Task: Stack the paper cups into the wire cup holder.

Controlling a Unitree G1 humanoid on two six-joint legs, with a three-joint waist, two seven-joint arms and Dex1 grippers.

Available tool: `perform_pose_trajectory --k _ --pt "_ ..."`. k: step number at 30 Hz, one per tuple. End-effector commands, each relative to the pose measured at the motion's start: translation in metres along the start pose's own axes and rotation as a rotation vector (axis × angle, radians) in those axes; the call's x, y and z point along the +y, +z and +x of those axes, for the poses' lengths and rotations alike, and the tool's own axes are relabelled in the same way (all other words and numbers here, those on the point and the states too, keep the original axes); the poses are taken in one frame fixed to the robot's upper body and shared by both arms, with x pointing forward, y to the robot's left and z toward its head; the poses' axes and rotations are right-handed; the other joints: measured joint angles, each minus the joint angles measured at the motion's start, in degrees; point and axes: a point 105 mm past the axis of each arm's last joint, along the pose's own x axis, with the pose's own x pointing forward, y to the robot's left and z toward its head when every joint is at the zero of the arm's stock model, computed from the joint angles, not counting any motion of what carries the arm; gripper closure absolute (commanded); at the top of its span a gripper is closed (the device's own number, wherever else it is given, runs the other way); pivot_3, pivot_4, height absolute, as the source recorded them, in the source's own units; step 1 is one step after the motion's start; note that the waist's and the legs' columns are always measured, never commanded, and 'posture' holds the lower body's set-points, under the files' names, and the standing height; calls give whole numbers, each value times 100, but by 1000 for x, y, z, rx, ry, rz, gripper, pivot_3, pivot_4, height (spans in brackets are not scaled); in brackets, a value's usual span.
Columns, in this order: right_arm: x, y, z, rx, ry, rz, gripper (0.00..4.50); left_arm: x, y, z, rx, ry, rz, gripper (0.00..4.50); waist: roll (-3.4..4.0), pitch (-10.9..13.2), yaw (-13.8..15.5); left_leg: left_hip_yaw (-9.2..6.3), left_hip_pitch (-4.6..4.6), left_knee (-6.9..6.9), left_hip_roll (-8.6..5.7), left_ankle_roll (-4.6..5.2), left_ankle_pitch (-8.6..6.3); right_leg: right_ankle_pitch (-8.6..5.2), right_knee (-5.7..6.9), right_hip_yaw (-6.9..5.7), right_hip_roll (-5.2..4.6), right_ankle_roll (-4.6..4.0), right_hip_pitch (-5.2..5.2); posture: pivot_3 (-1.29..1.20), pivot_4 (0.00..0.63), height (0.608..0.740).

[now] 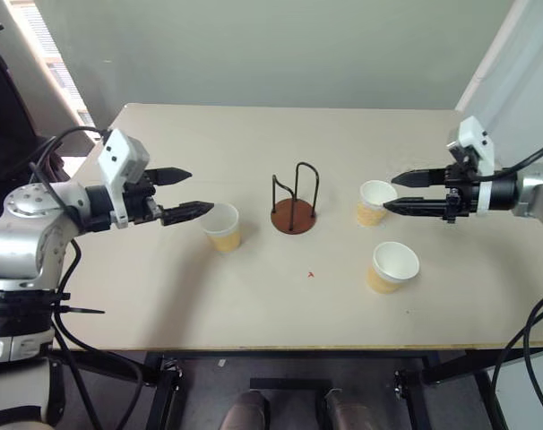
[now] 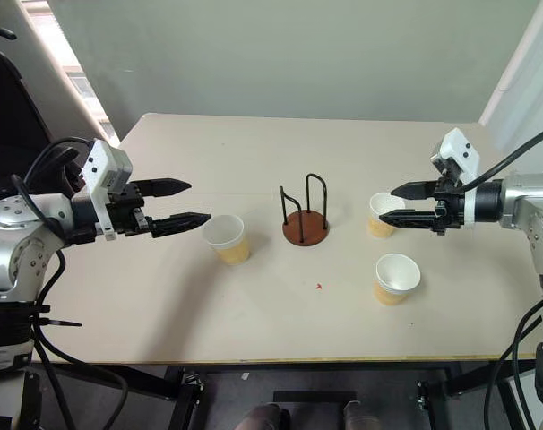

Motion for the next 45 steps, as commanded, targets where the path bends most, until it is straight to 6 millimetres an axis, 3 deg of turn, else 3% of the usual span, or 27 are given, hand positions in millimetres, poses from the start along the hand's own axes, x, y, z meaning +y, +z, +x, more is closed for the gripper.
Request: perform_pose_trajectory --k 1,11,19,37,45 --pt "-1 19 -8 -33 -24 -52 1145 4 12 -1 -23 0 38 0 0 0 -1 0 0 0 0 0 0 0 0 0 0 0 0 0 150 740" --pt "-1 19 -9 -40 -33 -45 1145 -17 12 23 -33 -76 2 0 0 0 -6 0 1 1 1 0 1 8 3 0 0 13 -1 0 150 740" --pt "18 30 -16 -30 14 -52 1145 -52 15 58 -35 -236 -15 0 0 0 14 2 0 2 0 -2 2 13 -5 -1 0 22 5 0 150 740" --pt "27 41 -28 -32 -33 -67 1145 -60 -2 139 -14 -172 -91 0 -4 2 53 3 1 13 -2 -4 22 24 -13 1 -1 51 19 0 150 740" --pt "45 41 -26 -25 36 -91 1145 -66 -9 157 11 -218 -76 0 -5 3 76 7 1 17 -3 -19 34 17 -12 2 -1 67 21 0 150 740"
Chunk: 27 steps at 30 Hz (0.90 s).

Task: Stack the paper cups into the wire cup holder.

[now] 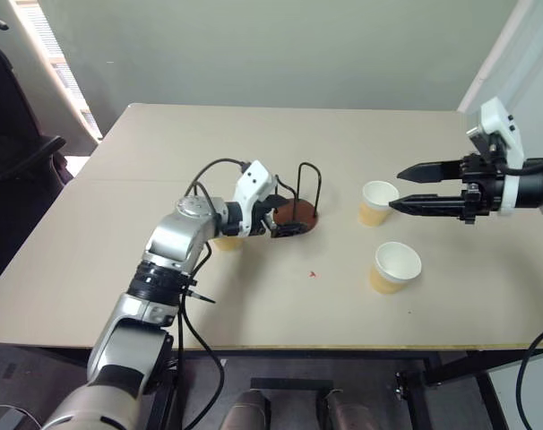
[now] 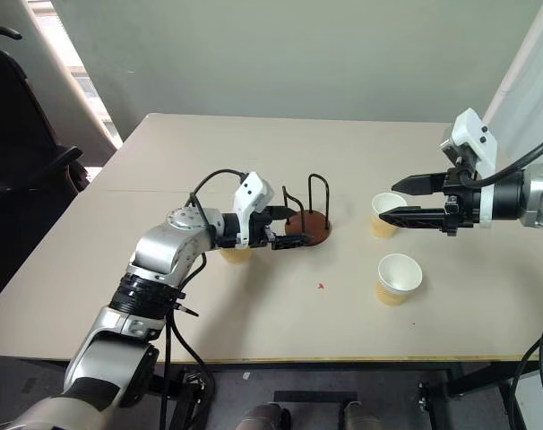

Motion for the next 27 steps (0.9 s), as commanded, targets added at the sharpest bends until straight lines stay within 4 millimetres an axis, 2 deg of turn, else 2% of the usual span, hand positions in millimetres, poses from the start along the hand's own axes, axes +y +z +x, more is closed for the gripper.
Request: perform_pose_trajectory --k 1,7,20,23,27 --pt "11 13 -7 -30 18 -65 1145 4 13 4 -23 -1 60 0 -1 1 7 1 -1 1 -1 -4 2 -1 -1 0 0 1 1 0 150 740" --pt "15 13 -7 -32 19 -59 1145 15 14 14 -21 27 60 0 -1 1 22 4 -2 16 -2 2 -1 -7 -2 3 -1 12 8 0 150 740" --pt "16 10 -10 -27 -1 -29 1145 9 20 41 -56 5 64 0 -1 1 55 10 -9 43 -11 13 -10 -14 -4 9 -7 37 17 0 150 740" --pt "16 10 -11 -29 -4 -25 1109 8 24 45 -62 5 84 659 -1 1 54 16 -10 51 -12 21 -15 -14 -5 14 -10 45 18 0 150 740" --pt "15 9 -11 -31 -13 -22 1109 14 25 49 -66 48 103 2082 -1 1 54 20 -10 59 -12 46 -31 -15 -3 16 -10 51 19 0 150 740"
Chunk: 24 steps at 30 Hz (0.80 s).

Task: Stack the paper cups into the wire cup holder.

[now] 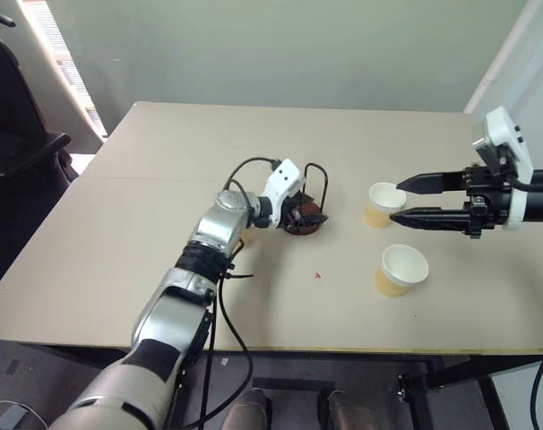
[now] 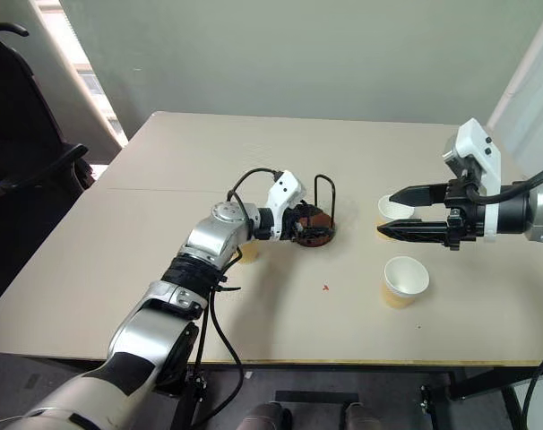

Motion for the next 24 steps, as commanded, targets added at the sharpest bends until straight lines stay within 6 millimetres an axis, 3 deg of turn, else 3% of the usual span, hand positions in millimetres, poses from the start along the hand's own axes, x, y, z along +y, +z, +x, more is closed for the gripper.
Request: perform_pose_trajectory --k 1,7,14,24 --pt "2 11 -8 -25 -32 -48 1109 7 19 1 -49 41 52 2411 0 0 0 0 0 2 0 0 0 0 0 0 0 1 0 0 150 740" --pt "-2 11 -10 -25 -61 -61 1109 3 24 -8 -69 -18 66 4484 0 0 0 4 -2 8 -3 -1 0 0 -1 3 0 8 3 0 150 740" --pt "-7 11 -11 -42 -96 -77 1109 -5 28 -30 -79 -127 107 4484 0 0 1 4 -2 10 -3 4 -3 -1 -2 5 -1 10 3 0 150 740" --pt "6 16 -25 -27 -34 -68 1109 -50 23 -52 -58 -387 188 4484 0 0 7 3 -10 13 -9 -3 -7 -8 -4 6 -8 17 2 0 150 740"
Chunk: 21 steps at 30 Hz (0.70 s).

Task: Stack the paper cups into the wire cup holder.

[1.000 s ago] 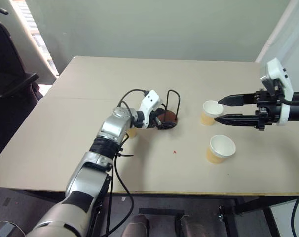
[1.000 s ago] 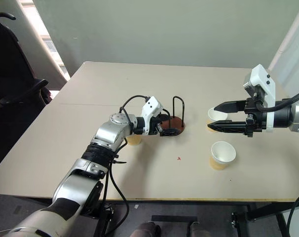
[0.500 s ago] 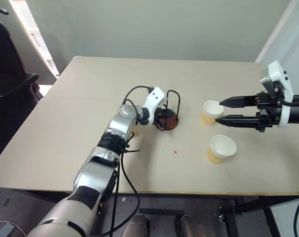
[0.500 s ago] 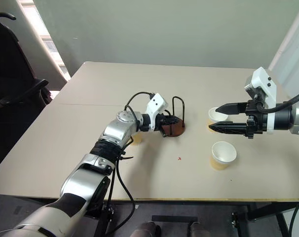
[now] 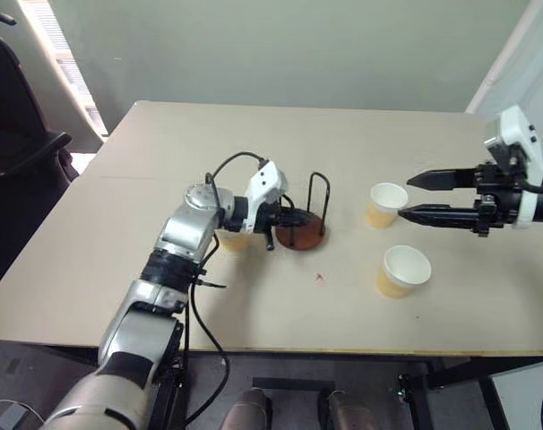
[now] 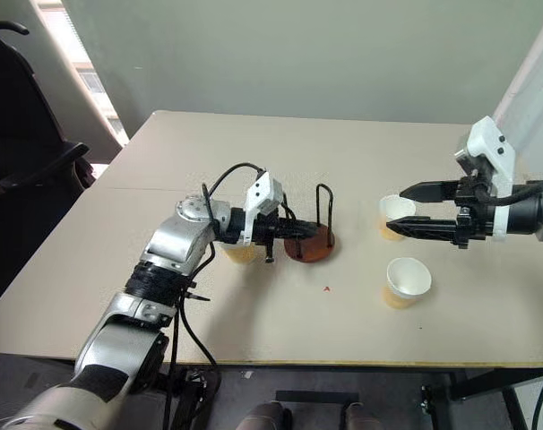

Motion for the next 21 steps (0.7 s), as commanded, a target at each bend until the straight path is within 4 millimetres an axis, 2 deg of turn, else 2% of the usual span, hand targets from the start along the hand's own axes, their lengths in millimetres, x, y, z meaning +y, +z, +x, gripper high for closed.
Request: perform_pose_trajectory --k 1,3,6,14,21 --pt "8 17 -14 -35 11 -47 1109 -17 12 4 -25 -94 44 4484 0 0 0 0 -1 1 -2 0 0 0 -1 0 -3 0 0 0 150 740" --pt "13 19 -19 -40 34 -42 1109 -29 5 5 7 -156 57 4484 0 0 -1 2 0 2 -3 8 -5 -1 0 1 -6 0 0 0 150 740" --pt "19 15 -24 -12 62 -26 1109 -35 -5 4 59 -211 96 4484 0 0 1 1 1 1 -2 39 -23 -3 2 -1 -6 -2 0 0 150 740" --pt "22 12 -21 5 80 -41 1109 -33 -12 13 83 -235 136 4484 1 0 -5 1 2 6 -2 50 -30 -6 4 -3 -8 -8 1 0 150 740" --pt "21 12 -18 -2 82 -46 1109 -32 -8 35 60 -236 139 4484 2 -1 -2 2 1 8 -3 56 -33 -3 4 -3 -11 -2 2 0 150 740"
